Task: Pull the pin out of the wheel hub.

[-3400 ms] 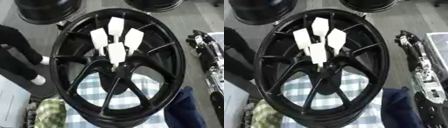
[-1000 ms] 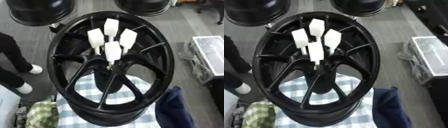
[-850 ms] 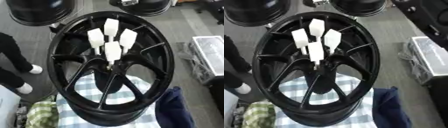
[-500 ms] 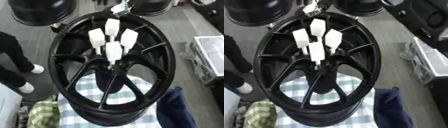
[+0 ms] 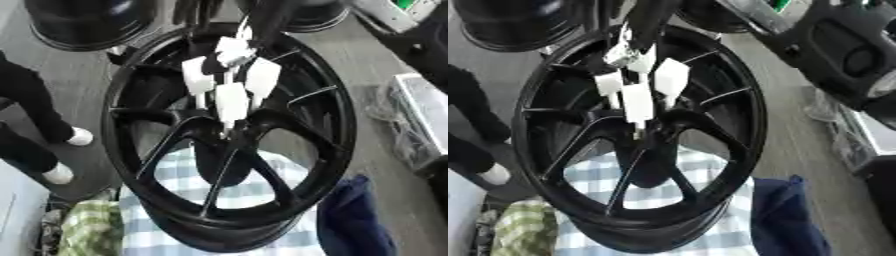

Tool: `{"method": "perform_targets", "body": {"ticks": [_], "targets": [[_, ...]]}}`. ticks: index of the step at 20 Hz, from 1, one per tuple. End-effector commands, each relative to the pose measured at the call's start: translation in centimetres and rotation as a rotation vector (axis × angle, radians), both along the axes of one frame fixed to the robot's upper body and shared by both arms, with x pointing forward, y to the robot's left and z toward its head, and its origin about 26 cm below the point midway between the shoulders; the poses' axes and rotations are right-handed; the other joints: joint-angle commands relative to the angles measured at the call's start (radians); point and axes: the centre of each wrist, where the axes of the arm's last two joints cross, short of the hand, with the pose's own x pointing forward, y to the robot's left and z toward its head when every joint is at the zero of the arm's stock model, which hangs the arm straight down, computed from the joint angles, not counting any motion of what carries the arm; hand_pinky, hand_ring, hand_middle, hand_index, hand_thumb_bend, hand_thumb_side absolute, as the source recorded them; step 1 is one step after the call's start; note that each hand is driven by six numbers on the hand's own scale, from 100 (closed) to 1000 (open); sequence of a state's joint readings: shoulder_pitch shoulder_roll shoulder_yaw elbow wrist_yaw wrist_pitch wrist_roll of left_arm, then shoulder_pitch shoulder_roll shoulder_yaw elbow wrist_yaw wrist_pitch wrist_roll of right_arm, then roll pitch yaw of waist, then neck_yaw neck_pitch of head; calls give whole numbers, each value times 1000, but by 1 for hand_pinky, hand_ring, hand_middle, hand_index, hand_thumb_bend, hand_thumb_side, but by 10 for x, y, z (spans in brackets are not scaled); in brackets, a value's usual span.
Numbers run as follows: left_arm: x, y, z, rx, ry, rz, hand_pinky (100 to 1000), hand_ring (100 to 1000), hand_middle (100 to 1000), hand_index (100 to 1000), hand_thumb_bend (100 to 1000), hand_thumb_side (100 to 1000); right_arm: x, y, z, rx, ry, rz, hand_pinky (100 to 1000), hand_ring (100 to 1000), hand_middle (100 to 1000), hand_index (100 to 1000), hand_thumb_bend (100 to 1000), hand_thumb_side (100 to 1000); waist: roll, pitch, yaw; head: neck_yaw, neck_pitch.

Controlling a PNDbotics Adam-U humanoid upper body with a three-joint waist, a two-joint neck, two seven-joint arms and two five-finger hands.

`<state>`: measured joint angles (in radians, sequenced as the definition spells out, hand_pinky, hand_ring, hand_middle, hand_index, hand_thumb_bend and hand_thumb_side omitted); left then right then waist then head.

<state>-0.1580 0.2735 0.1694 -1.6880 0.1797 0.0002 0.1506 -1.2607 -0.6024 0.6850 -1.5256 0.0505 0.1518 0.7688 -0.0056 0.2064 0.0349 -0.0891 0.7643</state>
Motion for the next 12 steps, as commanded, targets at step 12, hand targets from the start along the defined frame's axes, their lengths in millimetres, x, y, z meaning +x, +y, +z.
{"method": "perform_targets", "body": {"ticks": [12], "targets": [[0, 5, 9, 28, -19, 0, 753, 714, 708, 698, 117, 800, -18, -14, -1, -55, -64, -14, 758, 620, 648, 792, 487, 379, 1, -7, -11, 15, 6]]}}
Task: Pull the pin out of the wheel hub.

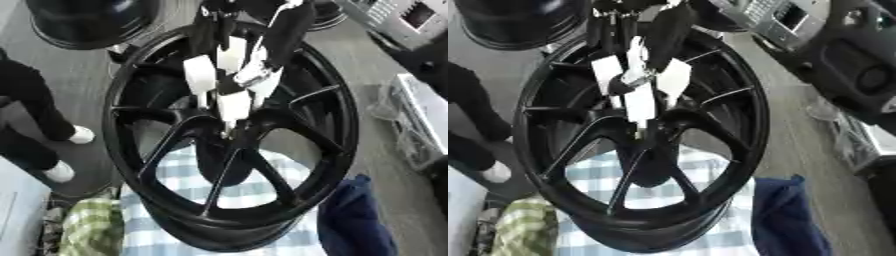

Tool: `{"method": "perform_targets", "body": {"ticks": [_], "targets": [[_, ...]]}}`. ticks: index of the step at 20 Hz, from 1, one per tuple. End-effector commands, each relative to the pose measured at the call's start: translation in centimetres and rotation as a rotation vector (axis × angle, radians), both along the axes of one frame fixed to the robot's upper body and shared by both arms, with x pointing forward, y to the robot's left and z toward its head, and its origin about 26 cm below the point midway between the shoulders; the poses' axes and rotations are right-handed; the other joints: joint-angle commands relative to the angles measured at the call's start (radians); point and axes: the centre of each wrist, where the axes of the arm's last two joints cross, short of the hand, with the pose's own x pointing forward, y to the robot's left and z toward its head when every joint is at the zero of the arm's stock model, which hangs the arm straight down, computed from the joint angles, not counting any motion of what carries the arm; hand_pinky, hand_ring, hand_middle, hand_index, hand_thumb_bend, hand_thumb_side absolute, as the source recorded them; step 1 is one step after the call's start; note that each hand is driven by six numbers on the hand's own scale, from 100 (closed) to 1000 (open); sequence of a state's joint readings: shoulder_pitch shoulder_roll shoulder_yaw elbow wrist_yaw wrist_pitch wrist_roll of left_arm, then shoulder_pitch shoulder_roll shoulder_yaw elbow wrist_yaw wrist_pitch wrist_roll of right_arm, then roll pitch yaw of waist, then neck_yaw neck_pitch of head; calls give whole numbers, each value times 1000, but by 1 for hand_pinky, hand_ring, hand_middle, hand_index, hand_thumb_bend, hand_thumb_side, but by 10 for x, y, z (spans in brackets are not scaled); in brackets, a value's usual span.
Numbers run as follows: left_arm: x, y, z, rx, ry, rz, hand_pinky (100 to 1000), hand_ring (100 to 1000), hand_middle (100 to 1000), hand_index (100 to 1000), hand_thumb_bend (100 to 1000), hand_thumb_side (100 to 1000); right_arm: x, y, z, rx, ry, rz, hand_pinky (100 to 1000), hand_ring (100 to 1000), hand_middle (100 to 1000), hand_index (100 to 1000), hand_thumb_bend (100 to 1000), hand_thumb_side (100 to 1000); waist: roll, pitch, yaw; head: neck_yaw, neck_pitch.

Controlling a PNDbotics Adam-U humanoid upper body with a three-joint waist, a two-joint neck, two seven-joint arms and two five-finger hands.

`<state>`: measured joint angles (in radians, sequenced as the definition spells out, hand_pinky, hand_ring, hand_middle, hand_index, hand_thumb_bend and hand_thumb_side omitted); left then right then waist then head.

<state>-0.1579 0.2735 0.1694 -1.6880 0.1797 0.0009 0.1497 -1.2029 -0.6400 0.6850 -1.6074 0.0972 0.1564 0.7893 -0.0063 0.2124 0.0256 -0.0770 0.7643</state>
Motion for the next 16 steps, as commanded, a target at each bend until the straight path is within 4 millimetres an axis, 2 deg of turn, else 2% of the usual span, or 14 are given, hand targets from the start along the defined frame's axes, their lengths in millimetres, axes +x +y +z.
{"method": "perform_targets", "body": {"ticks": [1, 3, 4, 9, 11, 14, 16], "targets": [[0, 5, 9, 28, -21, 0, 753, 714, 708, 698, 117, 800, -7, -6, 10, -9, -44, -15, 758, 620, 648, 792, 487, 379, 2, -12, -2, 4, 6], [0, 5, 9, 27, -21, -1, 753, 714, 708, 698, 117, 800, -9, -6, 9, -11, -45, -17, 758, 620, 648, 792, 487, 379, 2, -12, -3, 4, 6], [0, 5, 9, 27, -21, -1, 753, 715, 707, 697, 116, 802, -9, -6, 9, -12, -44, -19, 718, 573, 615, 772, 496, 366, 2, -12, -3, 4, 6], [0, 4, 9, 25, -21, -3, 753, 715, 706, 695, 116, 805, -10, -11, 0, -17, -41, -57, 690, 534, 612, 769, 490, 370, -1, -8, -9, 5, 6], [0, 3, 9, 24, -21, -6, 753, 716, 706, 694, 115, 806, -9, -12, -3, -16, -34, -66, 701, 547, 613, 771, 486, 370, -2, -7, -10, 5, 6], [0, 3, 9, 22, -21, -8, 753, 716, 704, 691, 114, 808, -7, -14, -7, -9, -19, -79, 750, 634, 631, 782, 477, 370, -2, -6, -10, 5, 6], [0, 2, 9, 20, -20, -9, 753, 716, 703, 690, 114, 809, -5, -15, -11, -3, -8, -86, 764, 653, 643, 787, 471, 370, -2, -5, -10, 6, 6]]}}
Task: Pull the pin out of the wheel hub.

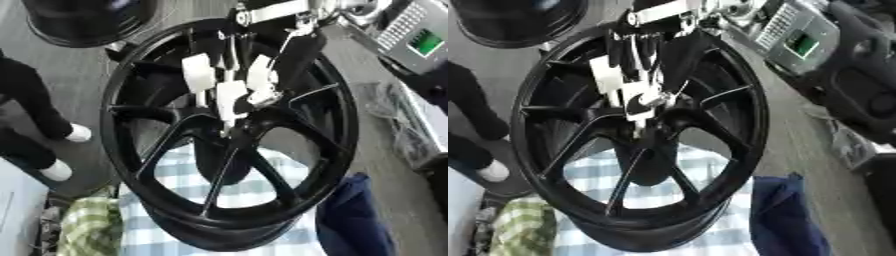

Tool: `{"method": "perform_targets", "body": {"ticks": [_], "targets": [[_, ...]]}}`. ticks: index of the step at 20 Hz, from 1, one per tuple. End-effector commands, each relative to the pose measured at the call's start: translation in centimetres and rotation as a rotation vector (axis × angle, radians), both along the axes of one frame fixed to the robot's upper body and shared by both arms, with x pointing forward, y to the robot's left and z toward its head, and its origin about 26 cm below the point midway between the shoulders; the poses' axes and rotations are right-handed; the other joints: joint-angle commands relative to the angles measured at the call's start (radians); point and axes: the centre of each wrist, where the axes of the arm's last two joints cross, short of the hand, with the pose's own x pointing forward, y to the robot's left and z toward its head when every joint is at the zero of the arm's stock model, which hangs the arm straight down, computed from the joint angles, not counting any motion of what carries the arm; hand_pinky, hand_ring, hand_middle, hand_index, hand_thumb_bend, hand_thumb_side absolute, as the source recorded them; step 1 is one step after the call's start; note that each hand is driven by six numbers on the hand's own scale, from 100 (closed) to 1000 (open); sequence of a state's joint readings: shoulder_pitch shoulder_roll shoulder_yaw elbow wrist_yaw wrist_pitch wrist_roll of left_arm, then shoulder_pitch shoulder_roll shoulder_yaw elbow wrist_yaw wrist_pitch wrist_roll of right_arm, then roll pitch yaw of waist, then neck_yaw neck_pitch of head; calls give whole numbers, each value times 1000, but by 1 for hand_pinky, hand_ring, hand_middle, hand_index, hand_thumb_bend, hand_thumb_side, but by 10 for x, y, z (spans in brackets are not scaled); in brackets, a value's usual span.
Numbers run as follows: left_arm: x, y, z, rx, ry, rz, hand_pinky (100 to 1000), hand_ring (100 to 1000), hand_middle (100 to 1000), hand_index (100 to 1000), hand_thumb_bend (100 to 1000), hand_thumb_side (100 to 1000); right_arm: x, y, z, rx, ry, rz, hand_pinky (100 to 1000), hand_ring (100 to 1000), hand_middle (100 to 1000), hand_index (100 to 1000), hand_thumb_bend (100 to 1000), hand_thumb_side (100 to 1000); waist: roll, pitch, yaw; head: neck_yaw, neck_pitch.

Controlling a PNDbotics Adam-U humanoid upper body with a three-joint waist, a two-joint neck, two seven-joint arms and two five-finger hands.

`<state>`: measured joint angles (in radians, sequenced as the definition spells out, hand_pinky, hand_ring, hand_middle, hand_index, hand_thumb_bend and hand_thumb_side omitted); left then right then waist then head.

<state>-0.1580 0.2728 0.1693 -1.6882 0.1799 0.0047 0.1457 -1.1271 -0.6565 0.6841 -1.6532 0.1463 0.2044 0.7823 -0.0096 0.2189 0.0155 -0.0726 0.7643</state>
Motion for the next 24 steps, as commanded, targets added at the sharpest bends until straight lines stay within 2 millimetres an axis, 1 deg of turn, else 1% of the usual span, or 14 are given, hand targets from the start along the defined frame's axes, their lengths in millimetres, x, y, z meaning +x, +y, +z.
{"method": "perform_targets", "body": {"ticks": [1, 7, 13, 20, 24], "targets": [[0, 2, 9, 20, -24, -6, 753, 716, 703, 690, 114, 810, 0, -7, 8, 13, -24, -25, 764, 653, 643, 786, 469, 370, 1, -12, 0, 2, 6], [0, 2, 9, 20, -24, -8, 753, 717, 702, 689, 112, 811, 1, -8, 4, 20, -16, -42, 763, 649, 639, 781, 456, 356, 1, -10, -1, 3, 6], [1, 1, 9, 21, -25, -15, 754, 719, 704, 688, 111, 815, 2, -8, 2, 29, -16, -55, 760, 641, 631, 774, 422, 336, 1, -7, -1, 6, 6], [1, 0, 9, 23, -24, -24, 754, 720, 704, 688, 110, 819, 4, -9, -1, 34, -22, -68, 764, 655, 645, 784, 423, 326, -1, -5, 2, 6, 6], [1, 0, 9, 22, -25, -25, 754, 721, 705, 687, 109, 820, 5, -8, -3, 29, -18, -68, 762, 653, 644, 783, 412, 349, -1, -3, 2, 6, 6]]}}
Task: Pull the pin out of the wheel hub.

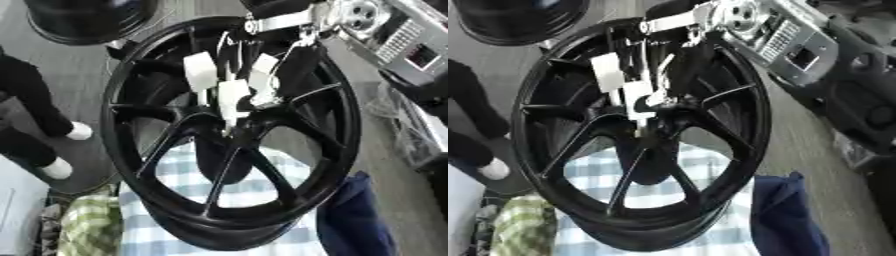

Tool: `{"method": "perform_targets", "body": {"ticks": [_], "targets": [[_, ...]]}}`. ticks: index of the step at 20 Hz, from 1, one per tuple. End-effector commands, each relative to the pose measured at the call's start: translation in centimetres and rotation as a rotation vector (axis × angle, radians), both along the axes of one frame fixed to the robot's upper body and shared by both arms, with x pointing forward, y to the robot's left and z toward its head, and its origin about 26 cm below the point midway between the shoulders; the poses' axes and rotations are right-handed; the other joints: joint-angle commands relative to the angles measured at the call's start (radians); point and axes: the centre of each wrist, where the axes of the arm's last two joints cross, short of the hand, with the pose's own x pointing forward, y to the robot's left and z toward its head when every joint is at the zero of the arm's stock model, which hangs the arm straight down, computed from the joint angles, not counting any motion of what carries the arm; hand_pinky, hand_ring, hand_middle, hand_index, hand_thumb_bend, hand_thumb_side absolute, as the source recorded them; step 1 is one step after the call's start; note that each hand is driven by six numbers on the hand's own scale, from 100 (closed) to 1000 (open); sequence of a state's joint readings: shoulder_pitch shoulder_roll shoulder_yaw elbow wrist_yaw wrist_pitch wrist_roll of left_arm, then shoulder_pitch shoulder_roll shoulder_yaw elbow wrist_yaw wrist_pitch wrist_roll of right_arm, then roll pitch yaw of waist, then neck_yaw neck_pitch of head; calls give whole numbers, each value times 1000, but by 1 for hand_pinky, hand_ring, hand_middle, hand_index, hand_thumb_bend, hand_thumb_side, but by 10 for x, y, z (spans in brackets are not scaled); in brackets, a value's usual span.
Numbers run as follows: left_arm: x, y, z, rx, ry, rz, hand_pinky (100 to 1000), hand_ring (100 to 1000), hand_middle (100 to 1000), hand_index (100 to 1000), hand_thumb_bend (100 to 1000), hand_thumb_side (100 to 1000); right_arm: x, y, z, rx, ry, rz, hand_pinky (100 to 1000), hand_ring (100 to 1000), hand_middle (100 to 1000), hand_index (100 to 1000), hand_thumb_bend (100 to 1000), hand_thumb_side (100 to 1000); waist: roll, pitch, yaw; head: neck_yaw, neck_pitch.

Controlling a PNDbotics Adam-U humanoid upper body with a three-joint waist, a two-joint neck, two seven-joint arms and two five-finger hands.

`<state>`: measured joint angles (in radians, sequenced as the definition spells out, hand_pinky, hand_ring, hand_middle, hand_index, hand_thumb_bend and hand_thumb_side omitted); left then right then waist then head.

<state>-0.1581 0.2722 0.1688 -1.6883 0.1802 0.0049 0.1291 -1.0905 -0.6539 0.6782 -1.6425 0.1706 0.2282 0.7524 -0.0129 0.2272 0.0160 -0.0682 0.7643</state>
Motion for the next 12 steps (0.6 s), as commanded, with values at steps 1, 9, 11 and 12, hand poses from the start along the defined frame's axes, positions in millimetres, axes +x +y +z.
{"method": "perform_targets", "body": {"ticks": [1, 9, 11, 12], "targets": [[1, 0, 9, 18, -28, -9, 754, 721, 705, 687, 109, 821, 0, -2, 9, 7, -27, -9, 761, 652, 643, 782, 410, 353, 2, -11, 2, 1, 6], [1, 0, 9, 17, -29, -11, 755, 723, 706, 687, 107, 824, 2, 0, 3, -6, -5, -11, 755, 643, 634, 775, 402, 356, 0, -10, 2, -2, 6], [1, 0, 9, 17, -29, -12, 755, 723, 707, 687, 107, 825, 4, 0, 0, -9, 1, -14, 755, 643, 635, 776, 402, 354, -1, -10, 2, -3, 6], [1, 0, 9, 17, -28, -13, 755, 723, 707, 687, 107, 825, 4, 0, -1, -11, 3, -15, 755, 643, 635, 775, 402, 354, -2, -10, 2, -3, 6]]}}
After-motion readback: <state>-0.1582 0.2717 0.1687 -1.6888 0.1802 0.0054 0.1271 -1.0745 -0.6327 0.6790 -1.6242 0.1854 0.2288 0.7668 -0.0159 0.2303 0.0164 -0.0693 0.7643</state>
